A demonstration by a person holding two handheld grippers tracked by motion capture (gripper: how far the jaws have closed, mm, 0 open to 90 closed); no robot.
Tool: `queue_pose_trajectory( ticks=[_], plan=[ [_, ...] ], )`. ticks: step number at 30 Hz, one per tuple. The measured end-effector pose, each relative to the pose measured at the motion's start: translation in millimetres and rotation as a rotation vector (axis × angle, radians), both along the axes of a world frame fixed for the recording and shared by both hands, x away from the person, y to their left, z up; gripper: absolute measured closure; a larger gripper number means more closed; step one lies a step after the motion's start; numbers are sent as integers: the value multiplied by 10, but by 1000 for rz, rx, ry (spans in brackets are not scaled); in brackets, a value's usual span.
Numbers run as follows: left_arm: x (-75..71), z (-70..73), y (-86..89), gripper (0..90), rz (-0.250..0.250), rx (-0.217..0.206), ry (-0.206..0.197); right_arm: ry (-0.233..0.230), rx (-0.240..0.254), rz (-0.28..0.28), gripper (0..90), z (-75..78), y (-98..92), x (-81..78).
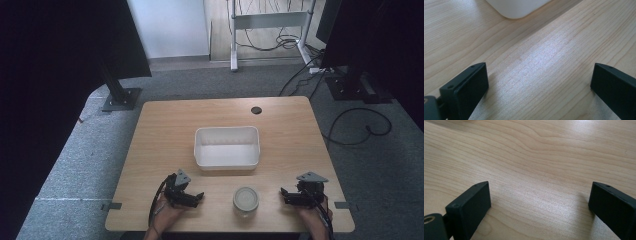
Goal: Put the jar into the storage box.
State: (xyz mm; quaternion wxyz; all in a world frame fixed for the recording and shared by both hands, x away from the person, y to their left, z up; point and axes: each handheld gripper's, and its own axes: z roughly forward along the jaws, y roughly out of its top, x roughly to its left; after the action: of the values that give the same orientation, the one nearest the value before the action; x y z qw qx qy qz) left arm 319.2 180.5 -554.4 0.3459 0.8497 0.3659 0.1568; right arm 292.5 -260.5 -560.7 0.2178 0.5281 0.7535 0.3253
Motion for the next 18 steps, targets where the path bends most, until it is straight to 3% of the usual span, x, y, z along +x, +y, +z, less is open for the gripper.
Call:
queue_pose_trajectory(
  ticks=[6, 18],
  plan=[
    [-3, 15, 35, 57, 6, -3, -1, 7, -2, -15, 9, -3, 2, 9],
    [-15, 23, 45, 57, 4, -6, 7, 8, -1, -16, 9, -3, 4, 3]
  ],
)
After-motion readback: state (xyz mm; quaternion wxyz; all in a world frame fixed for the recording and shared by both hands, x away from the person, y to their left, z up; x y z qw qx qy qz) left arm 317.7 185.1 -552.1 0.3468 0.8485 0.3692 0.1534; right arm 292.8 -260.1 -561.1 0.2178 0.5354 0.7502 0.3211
